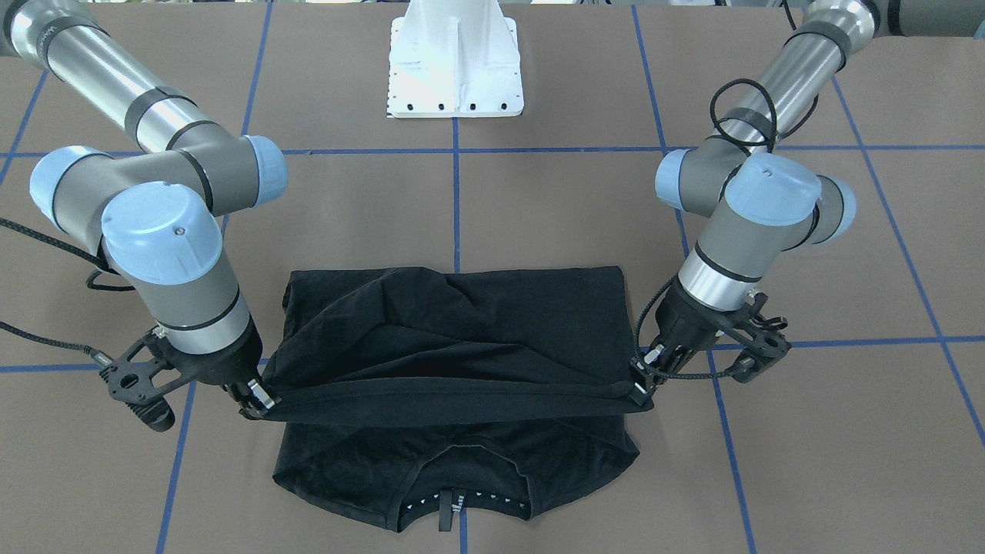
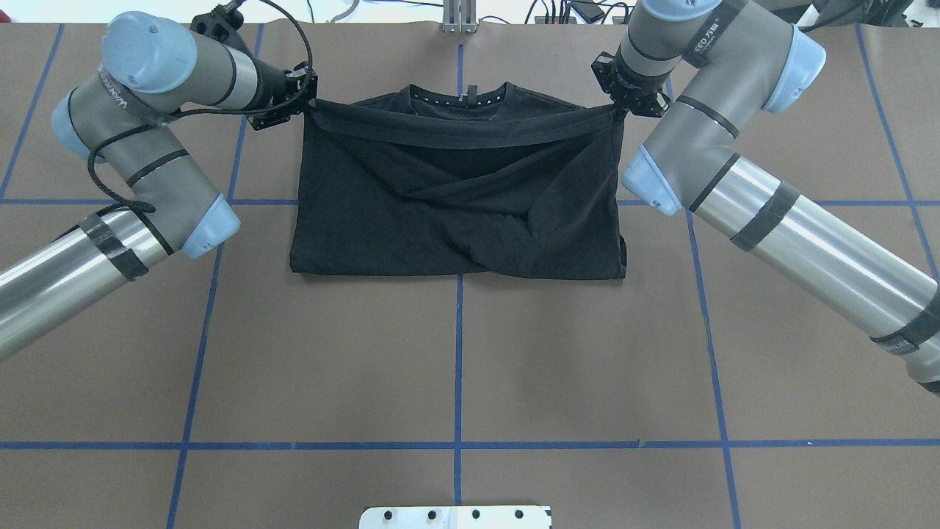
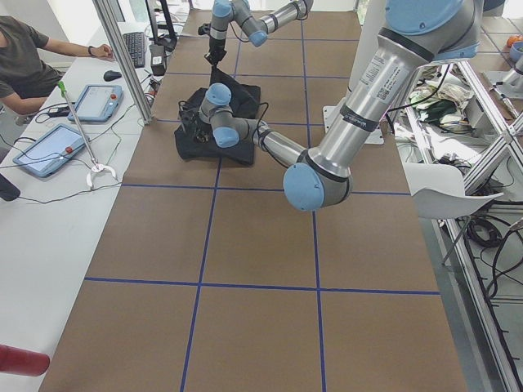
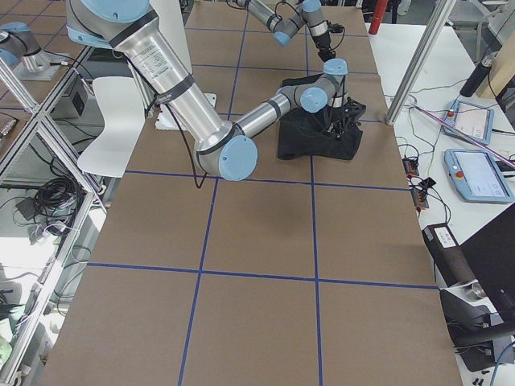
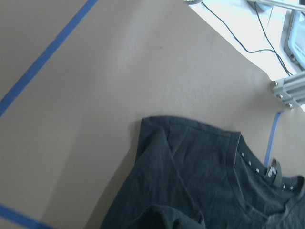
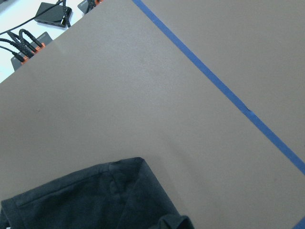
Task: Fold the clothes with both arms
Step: 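Grasp both hem corners and fold them up onto the collar edge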
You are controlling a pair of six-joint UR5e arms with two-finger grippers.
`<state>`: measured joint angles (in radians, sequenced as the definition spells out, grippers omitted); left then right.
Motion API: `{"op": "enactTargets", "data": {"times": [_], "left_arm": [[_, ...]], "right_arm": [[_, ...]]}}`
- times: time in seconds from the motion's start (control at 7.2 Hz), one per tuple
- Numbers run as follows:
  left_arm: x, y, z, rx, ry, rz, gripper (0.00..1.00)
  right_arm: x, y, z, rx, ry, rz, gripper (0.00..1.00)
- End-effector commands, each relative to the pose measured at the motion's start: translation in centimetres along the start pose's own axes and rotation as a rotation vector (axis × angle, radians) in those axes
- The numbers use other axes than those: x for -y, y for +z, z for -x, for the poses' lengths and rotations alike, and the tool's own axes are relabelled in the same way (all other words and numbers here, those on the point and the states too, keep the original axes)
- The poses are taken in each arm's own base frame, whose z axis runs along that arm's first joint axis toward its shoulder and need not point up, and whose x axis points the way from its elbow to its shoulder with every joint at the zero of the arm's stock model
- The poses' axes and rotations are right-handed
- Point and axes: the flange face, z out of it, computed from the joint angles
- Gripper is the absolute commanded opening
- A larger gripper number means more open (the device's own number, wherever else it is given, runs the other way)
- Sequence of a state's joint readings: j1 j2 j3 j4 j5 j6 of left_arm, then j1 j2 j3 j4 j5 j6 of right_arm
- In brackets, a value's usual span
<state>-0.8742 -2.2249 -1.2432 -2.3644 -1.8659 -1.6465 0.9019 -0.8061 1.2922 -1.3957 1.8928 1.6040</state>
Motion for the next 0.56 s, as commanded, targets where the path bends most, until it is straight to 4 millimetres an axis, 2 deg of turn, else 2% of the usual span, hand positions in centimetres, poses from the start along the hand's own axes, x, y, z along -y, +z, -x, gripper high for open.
{"op": "enactTargets", "data": {"times": [0.0, 0.14, 0.28, 0.42], "left_arm": [[2.0, 3.9, 0.1, 0.02, -0.005, -0.074, 0.5], [2.6, 3.6, 0.1, 0.009, 0.024, -0.08, 0.69], [3.8, 3.0, 0.0, 0.001, 0.059, -0.093, 0.77], [4.1, 2.5, -0.1, -0.007, 0.063, -0.097, 0.91]], "right_arm": [[1.2, 3.2, 2.0, 0.012, -0.014, -0.008, 0.41], [1.4, 4.1, 3.3, 0.018, -0.011, -0.01, 0.99], [1.3, 3.0, 4.6, 0.036, -0.015, -0.015, 1.0], [1.2, 2.1, 5.1, 0.054, -0.011, -0.014, 1.0]]}}
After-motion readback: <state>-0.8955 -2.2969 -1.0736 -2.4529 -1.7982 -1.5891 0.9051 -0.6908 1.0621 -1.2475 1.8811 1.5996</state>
